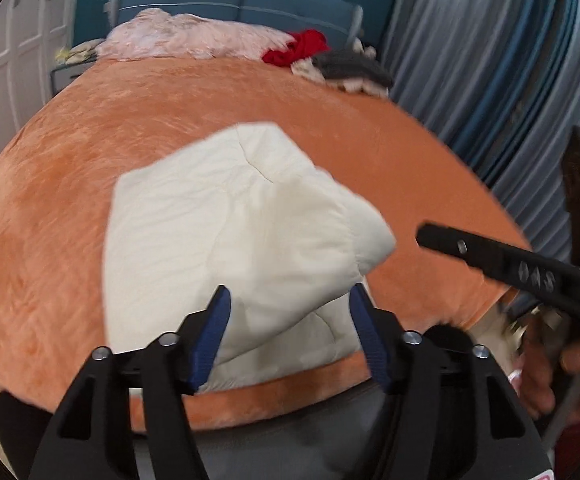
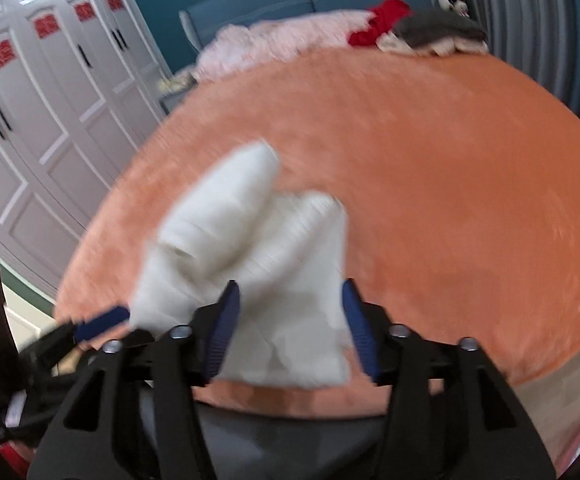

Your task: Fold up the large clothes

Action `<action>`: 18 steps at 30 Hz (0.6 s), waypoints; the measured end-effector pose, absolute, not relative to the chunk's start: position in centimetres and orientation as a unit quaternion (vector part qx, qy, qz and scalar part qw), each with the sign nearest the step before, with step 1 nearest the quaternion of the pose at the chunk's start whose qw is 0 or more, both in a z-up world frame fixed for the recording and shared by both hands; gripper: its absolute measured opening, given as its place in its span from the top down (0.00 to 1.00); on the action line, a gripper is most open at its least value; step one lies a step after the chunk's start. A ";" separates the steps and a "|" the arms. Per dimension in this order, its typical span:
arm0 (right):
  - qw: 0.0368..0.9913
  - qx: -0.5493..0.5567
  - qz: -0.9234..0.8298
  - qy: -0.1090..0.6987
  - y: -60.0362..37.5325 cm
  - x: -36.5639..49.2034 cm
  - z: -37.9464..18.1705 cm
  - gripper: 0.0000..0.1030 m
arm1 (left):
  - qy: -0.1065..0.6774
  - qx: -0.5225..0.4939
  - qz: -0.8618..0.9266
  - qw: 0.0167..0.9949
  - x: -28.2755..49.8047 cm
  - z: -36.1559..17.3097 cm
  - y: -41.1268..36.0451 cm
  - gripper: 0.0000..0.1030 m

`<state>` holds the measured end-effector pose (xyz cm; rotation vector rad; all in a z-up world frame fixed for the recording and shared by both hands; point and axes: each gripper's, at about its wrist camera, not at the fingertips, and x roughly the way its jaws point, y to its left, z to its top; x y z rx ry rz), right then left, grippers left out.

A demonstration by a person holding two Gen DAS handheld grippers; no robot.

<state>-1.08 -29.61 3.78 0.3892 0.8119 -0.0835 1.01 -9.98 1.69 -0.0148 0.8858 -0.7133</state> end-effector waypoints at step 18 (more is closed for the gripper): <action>0.875 0.185 -0.006 0.447 -28.4 0.5 1.2 0.85 | 0.495 -0.047 -0.257 0.829 5.8 -1.5 -6.3 0.61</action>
